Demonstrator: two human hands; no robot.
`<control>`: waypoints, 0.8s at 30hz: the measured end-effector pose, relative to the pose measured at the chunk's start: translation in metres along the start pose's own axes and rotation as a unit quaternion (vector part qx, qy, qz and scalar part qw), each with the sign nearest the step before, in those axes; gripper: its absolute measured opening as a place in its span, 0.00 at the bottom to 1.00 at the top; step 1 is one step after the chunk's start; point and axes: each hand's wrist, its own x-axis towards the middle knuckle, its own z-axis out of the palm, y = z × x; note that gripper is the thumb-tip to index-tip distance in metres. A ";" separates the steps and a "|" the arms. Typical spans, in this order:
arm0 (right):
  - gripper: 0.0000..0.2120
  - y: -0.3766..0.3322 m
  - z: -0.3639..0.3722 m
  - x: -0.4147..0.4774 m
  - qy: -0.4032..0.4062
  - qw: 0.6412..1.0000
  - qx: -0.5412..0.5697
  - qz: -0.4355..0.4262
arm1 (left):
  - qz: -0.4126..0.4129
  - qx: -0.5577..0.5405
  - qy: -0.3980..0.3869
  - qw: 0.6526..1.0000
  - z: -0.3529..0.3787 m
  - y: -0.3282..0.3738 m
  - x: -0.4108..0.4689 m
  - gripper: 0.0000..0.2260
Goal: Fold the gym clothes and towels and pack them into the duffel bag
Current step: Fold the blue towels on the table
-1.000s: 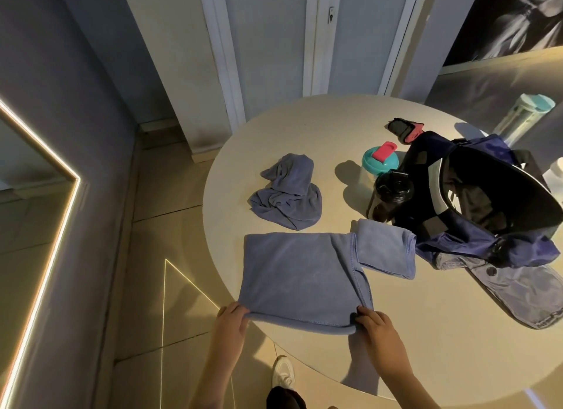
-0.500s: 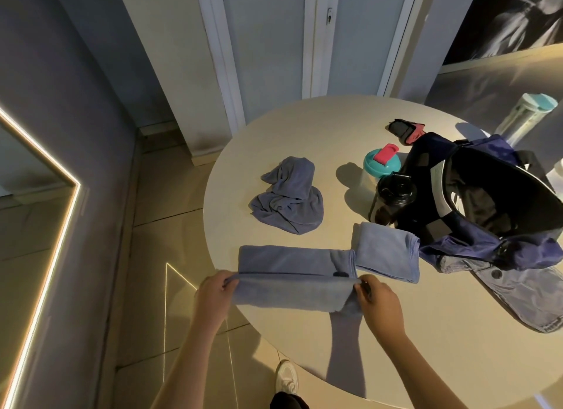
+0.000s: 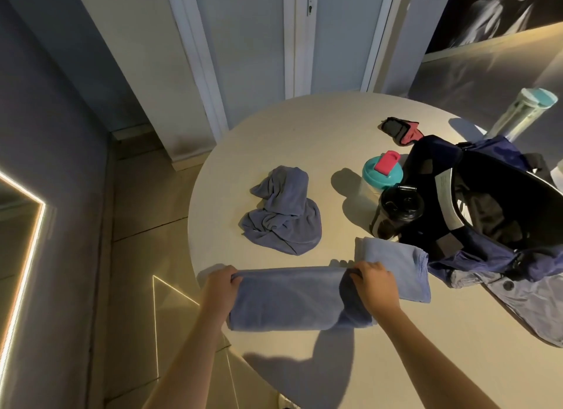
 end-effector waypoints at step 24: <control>0.16 0.010 -0.033 -0.039 0.135 0.980 0.001 -0.147 | 0.175 0.038 0.082 0.980 -0.038 0.019 -0.026 0.09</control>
